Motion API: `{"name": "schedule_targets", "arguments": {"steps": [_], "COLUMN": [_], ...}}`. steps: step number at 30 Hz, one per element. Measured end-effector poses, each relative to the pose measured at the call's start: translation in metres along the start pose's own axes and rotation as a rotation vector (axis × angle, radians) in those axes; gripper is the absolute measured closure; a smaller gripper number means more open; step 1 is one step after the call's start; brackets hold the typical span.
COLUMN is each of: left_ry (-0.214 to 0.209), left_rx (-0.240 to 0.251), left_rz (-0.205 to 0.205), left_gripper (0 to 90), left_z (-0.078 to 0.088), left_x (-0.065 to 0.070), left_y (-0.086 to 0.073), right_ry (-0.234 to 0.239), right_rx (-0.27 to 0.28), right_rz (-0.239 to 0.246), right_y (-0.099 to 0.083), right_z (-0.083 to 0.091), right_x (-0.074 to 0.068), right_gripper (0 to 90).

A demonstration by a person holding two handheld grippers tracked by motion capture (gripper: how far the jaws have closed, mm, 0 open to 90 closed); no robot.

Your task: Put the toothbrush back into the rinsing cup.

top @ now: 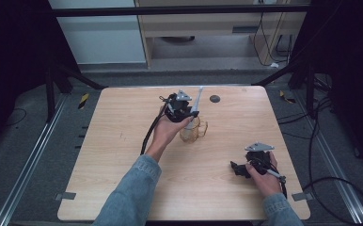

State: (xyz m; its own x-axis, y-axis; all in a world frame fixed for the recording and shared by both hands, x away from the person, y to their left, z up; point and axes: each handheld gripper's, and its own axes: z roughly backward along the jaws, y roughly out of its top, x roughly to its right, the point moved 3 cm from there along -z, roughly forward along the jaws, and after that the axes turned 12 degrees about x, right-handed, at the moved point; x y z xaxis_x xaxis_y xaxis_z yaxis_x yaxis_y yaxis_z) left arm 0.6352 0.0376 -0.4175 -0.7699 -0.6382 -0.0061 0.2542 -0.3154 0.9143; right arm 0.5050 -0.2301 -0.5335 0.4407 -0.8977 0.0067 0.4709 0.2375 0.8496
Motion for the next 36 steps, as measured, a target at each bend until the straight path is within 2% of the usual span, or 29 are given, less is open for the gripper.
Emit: {"name": "schedule_targets", "arguments": {"steps": [18, 22, 36], "left_ry": [0.001, 0.008, 0.021], "left_rx": [-0.007, -0.002, -0.022], "left_rz": [0.016, 0.033, 0.040], "left_gripper": [66.8, 66.7, 66.6], "left_z": [0.0005, -0.0010, -0.0086], "left_x": [-0.0030, -0.0048, -0.0042], "left_y": [-0.0057, -0.0059, -0.0033], "right_ry": [0.000, 0.001, 0.001], "right_rx": [0.002, 0.001, 0.002], "right_rz": [-0.004, 0.000, -0.004], "right_y": [0.0001, 0.0000, 0.0001], "right_z": [-0.0001, -0.0001, -0.0001], "right_x": [-0.0003, 0.0000, -0.0003], "right_gripper": [0.4, 0.4, 0.4]}}
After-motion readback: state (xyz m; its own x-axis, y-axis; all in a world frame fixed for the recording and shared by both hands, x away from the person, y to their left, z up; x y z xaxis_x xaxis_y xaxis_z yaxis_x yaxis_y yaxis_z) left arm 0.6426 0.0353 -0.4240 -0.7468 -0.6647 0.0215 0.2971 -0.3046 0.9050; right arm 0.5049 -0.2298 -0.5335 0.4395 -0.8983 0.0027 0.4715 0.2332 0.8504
